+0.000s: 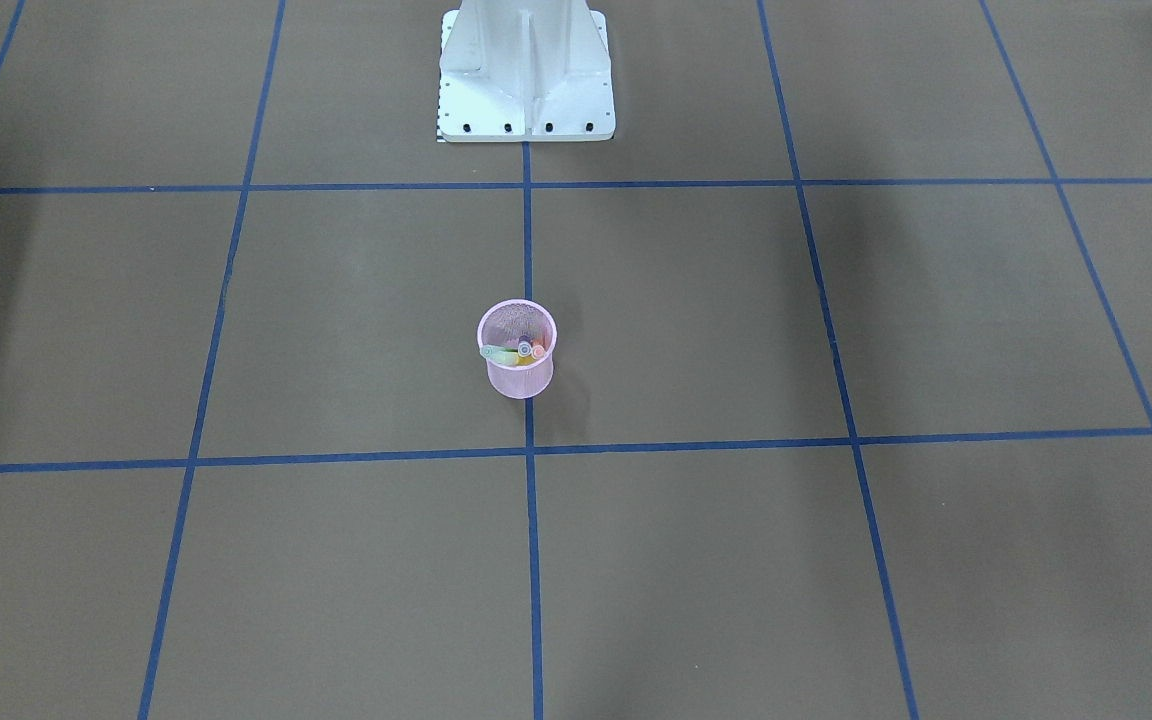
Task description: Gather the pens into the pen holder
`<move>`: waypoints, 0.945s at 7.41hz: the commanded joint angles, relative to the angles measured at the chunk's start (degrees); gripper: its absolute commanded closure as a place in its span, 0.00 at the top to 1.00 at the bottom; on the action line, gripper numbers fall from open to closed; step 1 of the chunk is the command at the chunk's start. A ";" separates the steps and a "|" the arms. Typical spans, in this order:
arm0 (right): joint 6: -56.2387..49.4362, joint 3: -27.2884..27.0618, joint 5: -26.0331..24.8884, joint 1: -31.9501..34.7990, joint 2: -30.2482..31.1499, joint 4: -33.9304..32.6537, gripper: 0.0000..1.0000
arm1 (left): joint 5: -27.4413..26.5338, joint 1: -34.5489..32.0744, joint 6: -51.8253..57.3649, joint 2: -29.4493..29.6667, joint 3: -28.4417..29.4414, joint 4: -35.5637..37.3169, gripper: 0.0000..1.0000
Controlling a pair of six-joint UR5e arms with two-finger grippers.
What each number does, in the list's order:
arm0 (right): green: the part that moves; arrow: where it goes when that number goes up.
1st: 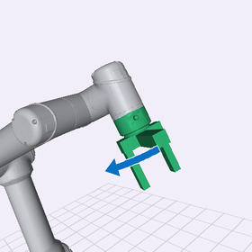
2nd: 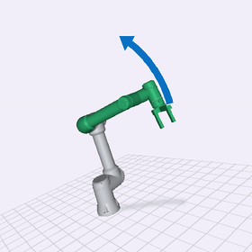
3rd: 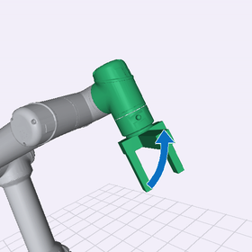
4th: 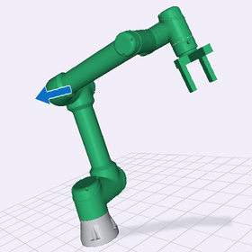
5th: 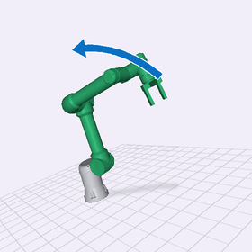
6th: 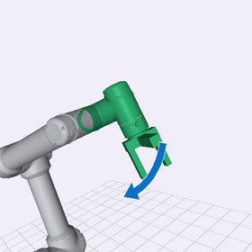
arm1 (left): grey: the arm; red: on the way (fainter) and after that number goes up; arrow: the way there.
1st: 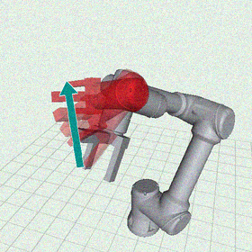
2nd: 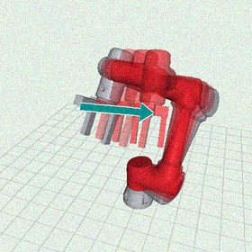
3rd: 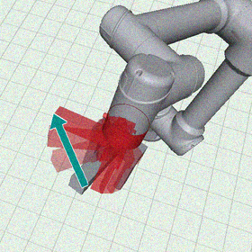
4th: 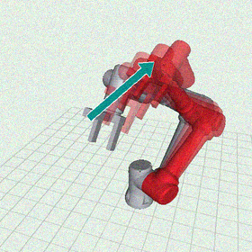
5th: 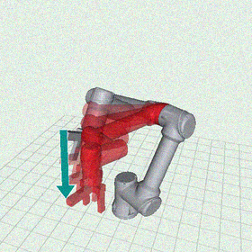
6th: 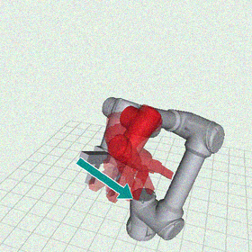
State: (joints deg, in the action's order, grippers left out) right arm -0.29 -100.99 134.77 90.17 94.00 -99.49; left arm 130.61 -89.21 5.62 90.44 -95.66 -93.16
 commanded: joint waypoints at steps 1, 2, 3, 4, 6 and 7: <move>0.02 0.01 -0.03 0.00 -0.13 0.00 1.00 | 0.09 -0.09 0.00 0.00 0.04 0.00 1.00; 0.02 0.01 -0.03 0.00 -0.22 0.00 1.00 | 0.17 -0.09 0.17 -0.78 0.04 -0.17 1.00; 0.02 0.01 0.06 0.00 -0.40 0.00 1.00 | 0.35 -0.17 0.26 -1.66 -0.13 -0.35 1.00; 0.02 0.01 -0.03 0.00 -0.57 0.00 1.00 | 1.48 -0.26 0.26 -1.93 -0.57 -0.18 1.00; 0.02 -0.08 0.06 0.00 -0.75 0.09 1.00 | 1.67 -0.26 0.18 -2.02 -0.84 -0.26 1.00; 0.02 -0.08 -0.03 0.00 -0.92 0.00 1.00 | 1.67 -0.26 0.18 -1.93 -0.84 -0.26 1.00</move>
State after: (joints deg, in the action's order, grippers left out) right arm -0.26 -101.03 134.77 90.18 93.27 -99.46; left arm 132.20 -89.47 5.83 88.49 -96.45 -93.40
